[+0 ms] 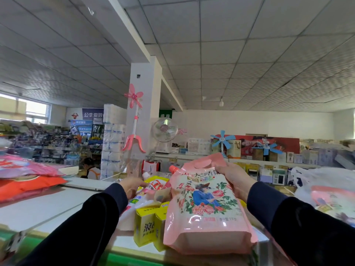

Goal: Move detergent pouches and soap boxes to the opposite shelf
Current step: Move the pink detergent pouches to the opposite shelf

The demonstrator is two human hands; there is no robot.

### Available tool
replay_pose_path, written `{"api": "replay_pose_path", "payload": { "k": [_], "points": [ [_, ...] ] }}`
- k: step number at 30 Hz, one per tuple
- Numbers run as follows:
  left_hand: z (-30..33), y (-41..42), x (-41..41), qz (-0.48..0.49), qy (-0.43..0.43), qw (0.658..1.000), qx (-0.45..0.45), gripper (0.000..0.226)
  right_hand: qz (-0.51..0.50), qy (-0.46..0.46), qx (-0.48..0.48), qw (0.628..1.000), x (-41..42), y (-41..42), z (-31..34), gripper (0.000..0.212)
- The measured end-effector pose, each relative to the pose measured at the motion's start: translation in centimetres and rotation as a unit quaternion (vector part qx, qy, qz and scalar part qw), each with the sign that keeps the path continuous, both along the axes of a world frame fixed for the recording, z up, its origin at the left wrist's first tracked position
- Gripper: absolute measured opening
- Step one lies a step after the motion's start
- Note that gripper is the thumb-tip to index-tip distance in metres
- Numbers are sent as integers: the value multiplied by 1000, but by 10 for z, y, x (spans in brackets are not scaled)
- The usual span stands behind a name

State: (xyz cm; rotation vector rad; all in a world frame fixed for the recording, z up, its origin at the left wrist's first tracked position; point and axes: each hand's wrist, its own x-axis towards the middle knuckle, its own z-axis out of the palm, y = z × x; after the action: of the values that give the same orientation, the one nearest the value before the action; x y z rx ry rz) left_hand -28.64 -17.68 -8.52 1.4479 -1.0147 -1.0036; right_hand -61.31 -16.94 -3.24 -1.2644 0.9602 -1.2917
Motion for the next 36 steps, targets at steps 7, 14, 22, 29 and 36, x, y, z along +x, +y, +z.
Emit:
{"api": "replay_pose_path", "payload": {
  "k": [7, 14, 22, 29, 36],
  "points": [
    [70, 61, 34, 104, 141, 952, -250, 39, 64, -71, -115, 989, 15, 40, 45, 19],
    [127, 124, 64, 142, 141, 894, -401, 26, 168, -88, -181, 965, 46, 81, 65, 22],
    [109, 158, 63, 195, 170, 874, -412, 37, 129, -126, -274, 945, 67, 85, 68, 17],
    [88, 194, 98, 141, 69, 915, -372, 31, 116, -125, -273, 947, 72, 85, 34, 31],
    [45, 219, 137, 74, -68, 977, -186, 47, 137, -115, -251, 951, 66, 91, 24, 24]
  ]
}}
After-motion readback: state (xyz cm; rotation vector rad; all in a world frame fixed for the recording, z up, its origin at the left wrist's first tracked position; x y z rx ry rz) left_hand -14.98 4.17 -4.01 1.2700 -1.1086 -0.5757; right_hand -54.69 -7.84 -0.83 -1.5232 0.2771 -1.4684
